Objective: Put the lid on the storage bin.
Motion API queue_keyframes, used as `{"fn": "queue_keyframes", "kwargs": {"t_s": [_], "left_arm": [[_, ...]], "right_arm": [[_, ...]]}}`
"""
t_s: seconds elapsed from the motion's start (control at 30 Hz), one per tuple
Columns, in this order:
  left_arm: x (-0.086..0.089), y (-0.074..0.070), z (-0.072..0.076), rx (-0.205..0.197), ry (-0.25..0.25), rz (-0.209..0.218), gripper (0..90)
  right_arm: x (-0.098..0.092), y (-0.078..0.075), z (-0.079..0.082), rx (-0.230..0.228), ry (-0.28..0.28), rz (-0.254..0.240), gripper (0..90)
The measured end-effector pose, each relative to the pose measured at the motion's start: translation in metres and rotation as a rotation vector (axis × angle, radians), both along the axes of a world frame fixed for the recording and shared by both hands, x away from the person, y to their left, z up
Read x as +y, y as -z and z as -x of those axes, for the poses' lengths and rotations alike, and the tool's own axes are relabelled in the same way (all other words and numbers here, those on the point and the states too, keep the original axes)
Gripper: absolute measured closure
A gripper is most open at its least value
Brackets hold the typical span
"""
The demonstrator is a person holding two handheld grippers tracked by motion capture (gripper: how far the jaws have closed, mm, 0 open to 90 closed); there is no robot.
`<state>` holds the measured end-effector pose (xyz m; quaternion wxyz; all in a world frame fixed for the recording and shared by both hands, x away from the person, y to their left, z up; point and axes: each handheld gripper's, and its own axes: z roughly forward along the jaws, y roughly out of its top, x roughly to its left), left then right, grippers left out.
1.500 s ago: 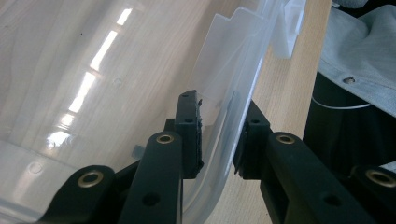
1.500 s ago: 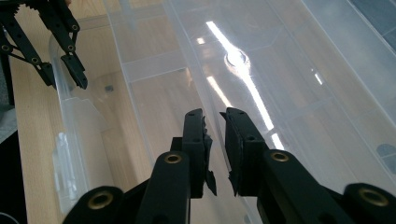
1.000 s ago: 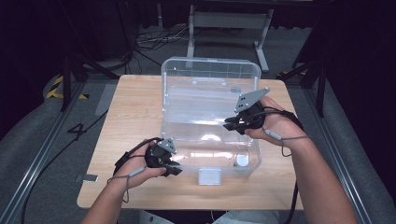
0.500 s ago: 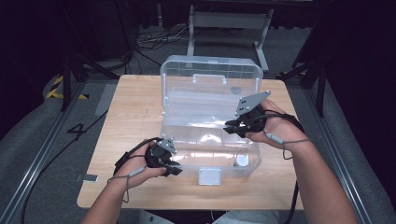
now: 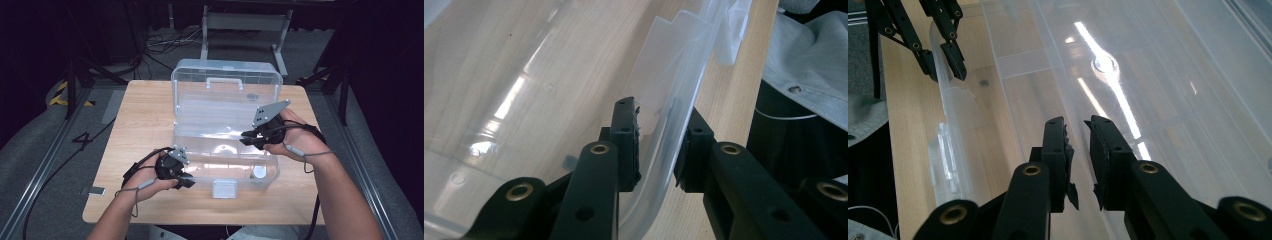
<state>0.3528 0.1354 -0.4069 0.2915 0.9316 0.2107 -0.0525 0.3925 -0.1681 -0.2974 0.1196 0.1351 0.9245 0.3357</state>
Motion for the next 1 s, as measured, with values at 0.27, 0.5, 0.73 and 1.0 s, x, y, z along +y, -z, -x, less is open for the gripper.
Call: {"fn": "queue_keyframes", "kwargs": {"t_s": [0.27, 0.5, 0.73, 1.0], "left_arm": [[-0.0005, -0.0002, -0.0009, 0.007, -0.003, 0.000, 74.4], [-0.0008, -0.0003, -0.0013, 0.020, -0.009, 0.000, 74.3], [-0.0011, -0.0010, -0.0018, 0.039, -0.022, -0.006, 73.9], [-0.0014, -0.0010, -0.0025, 0.045, -0.022, -0.008, 73.9]], "right_arm": [[-0.0001, 0.0011, 0.0023, 0.005, -0.004, -0.001, 77.4], [-0.0004, 0.0022, 0.0047, 0.000, -0.005, -0.001, 77.5], [-0.0007, 0.0035, 0.0071, 0.004, -0.011, -0.001, 77.4], [-0.0019, 0.0055, 0.0099, -0.002, -0.017, -0.004, 77.4]]}}
